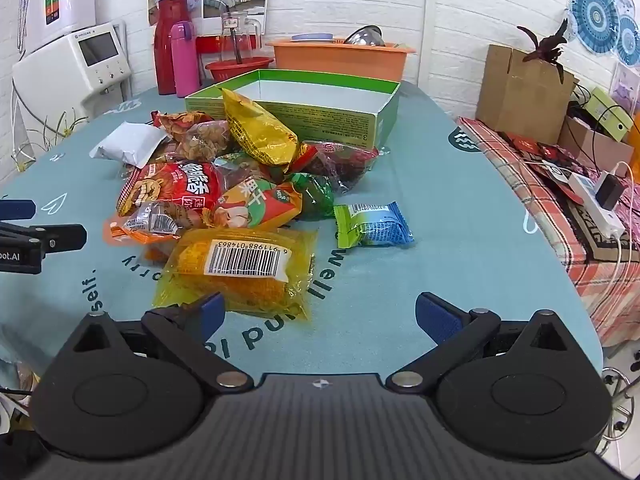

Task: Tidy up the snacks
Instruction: 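Move the left tool toward the yellow barcode bread bag in the pile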

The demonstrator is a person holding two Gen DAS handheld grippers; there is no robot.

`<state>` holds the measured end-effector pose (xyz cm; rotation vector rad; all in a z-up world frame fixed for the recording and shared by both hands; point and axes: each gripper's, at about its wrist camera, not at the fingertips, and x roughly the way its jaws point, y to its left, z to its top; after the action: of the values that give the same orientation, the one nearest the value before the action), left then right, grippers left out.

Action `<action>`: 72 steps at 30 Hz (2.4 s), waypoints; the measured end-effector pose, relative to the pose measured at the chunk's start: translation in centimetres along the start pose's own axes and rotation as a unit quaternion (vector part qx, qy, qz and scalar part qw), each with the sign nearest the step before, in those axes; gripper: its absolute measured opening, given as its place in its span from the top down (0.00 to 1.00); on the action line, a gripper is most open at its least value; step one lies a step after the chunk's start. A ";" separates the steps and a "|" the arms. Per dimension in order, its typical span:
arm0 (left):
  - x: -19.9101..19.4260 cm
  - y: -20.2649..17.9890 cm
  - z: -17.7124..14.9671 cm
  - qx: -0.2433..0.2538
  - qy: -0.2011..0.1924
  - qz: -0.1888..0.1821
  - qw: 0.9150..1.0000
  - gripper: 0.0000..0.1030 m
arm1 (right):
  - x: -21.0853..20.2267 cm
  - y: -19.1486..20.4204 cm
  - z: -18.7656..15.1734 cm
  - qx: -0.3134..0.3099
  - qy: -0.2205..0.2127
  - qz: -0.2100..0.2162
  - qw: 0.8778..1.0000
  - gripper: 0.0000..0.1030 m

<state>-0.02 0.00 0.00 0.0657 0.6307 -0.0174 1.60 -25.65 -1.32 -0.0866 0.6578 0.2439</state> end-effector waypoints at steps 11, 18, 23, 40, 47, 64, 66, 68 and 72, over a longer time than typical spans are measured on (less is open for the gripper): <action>-0.3 -0.2 0.0 -0.003 0.001 0.001 1.000 0.00 | 0.3 0.1 -0.1 -0.005 0.003 0.003 1.000 0.00; 0.2 -0.2 0.0 -0.001 0.002 -0.002 1.000 0.00 | 0.4 0.1 -0.1 -0.004 0.007 0.003 1.000 0.00; 0.4 -0.2 0.1 0.001 0.002 -0.005 1.000 0.00 | 0.4 0.0 -0.1 -0.004 0.005 0.002 1.000 0.00; 0.7 -0.6 0.3 0.004 0.006 -0.010 1.000 0.00 | 0.7 0.2 0.1 -0.021 -0.003 0.011 1.000 0.00; 0.9 -0.8 0.3 0.005 0.007 -0.011 1.000 0.00 | 0.8 0.3 0.0 -0.029 -0.007 0.013 0.999 0.00; 1.0 -1.8 0.5 0.015 0.004 -0.014 1.000 0.00 | 1.4 -0.3 -0.5 -0.028 -0.011 0.024 0.999 0.00; 0.9 -1.9 0.6 0.018 0.001 -0.019 1.000 0.00 | 1.5 -0.5 -0.6 -0.025 -0.013 0.031 0.999 0.00; 0.7 -2.2 0.6 0.022 -0.006 -0.029 0.999 0.00 | 1.5 -0.7 -0.8 -0.023 -0.017 0.040 0.999 0.00; 0.3 -3.3 0.6 0.035 -0.007 -0.079 0.996 0.00 | 1.5 -1.4 -1.3 -0.022 -0.045 0.075 0.996 0.00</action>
<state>0.46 -3.33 0.10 0.0843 0.6207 -0.1925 2.39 -26.94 -3.26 -0.0678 0.5705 0.4039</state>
